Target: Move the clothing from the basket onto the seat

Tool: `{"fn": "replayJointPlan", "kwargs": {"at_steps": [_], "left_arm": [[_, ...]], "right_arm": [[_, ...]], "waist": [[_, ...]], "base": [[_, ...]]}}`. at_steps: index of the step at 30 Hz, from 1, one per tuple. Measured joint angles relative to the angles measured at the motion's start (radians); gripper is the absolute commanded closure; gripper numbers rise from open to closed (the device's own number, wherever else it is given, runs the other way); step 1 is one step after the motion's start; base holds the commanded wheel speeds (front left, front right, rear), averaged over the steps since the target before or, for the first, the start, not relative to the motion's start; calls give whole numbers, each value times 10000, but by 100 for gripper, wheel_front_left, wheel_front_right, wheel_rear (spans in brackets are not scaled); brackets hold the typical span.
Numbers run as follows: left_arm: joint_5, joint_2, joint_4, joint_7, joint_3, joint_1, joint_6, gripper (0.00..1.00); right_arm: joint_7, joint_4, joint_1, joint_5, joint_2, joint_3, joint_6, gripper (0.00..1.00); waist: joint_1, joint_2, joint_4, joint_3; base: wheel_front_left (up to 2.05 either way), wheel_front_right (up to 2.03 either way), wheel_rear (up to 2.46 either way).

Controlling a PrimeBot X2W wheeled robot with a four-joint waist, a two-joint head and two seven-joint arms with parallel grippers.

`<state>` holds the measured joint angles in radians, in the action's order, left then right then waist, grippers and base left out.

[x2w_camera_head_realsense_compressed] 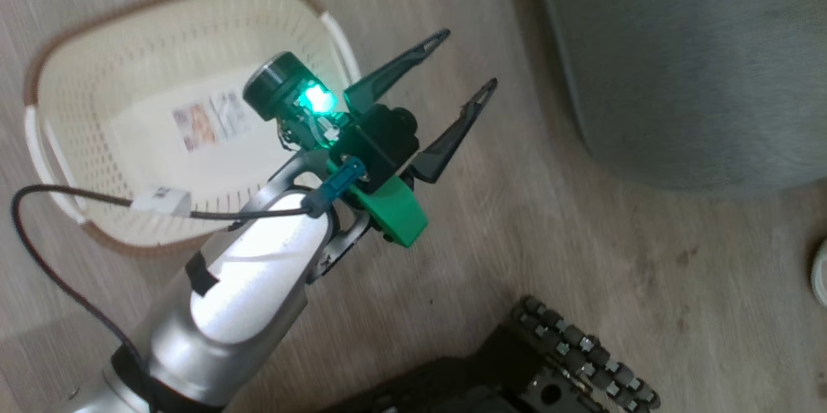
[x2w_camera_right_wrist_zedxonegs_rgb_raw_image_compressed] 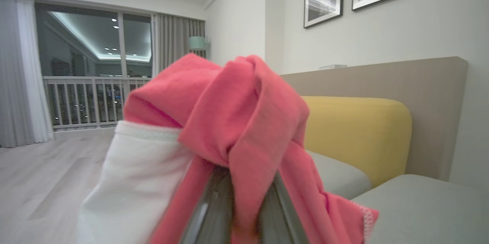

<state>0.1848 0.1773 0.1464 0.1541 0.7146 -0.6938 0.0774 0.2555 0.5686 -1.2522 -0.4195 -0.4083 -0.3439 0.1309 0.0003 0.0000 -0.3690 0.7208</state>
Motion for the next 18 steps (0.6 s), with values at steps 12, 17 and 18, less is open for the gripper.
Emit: {"fn": "replayJointPlan", "kwargs": {"at_steps": [12,17,18], "left_arm": [[123,612,-805,-132,-336,227,-291,0],[123,631,-907,-207,-301,237,-293,0],[138,631,-938,-207,-297,237,-293,0]], "right_arm": [[13,2596,-1145,3432,173,-3902,2,100],[13,2892,-1120,3887,825,-4238,2,98],[13,2895,-1112,3998,823,-4314,2,75]], "waist": [[-1,0,552,2065],[-1,0,640,2261],[-2,0,660,2263]], "base": [[0,0,0],[0,0,0],[0,0,0]]}}
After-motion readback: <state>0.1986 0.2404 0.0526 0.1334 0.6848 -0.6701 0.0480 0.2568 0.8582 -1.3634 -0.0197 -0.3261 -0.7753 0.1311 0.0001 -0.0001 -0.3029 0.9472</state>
